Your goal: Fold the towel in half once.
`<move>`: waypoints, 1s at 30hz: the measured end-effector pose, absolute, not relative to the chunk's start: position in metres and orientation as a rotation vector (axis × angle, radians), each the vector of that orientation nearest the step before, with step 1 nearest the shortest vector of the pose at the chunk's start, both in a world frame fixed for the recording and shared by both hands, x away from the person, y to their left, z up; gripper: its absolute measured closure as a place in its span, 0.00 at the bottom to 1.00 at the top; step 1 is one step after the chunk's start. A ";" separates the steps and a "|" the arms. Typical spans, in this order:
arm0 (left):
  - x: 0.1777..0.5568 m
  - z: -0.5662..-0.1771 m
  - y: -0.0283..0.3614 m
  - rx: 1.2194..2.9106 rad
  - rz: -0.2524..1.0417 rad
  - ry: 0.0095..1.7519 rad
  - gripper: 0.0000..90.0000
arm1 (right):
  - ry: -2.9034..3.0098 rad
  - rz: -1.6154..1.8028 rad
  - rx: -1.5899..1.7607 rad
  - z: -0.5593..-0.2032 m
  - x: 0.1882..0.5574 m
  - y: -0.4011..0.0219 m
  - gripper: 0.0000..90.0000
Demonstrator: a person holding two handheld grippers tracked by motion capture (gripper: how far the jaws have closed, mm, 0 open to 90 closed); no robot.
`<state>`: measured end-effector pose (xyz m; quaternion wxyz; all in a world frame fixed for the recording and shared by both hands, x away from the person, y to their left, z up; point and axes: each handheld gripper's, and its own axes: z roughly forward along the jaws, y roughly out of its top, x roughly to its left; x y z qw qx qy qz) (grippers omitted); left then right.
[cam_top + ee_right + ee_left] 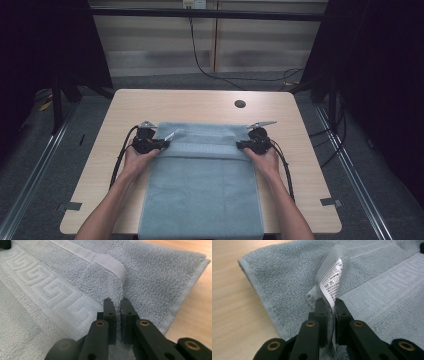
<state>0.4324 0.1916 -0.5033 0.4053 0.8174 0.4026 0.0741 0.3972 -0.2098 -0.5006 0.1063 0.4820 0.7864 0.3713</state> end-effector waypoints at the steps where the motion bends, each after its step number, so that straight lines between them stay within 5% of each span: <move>1: 0.435 -0.503 0.193 2.067 0.194 1.017 0.92 | 2.311 1.096 1.435 -0.501 0.402 -0.209 0.95; 19: 0.463 -0.502 0.188 2.064 0.302 1.089 0.92 | 2.198 1.027 1.472 -0.502 0.439 -0.190 0.95; 30: 0.469 -0.495 0.193 1.954 0.235 1.114 0.93 | 2.133 1.182 1.478 -0.493 0.443 -0.203 0.95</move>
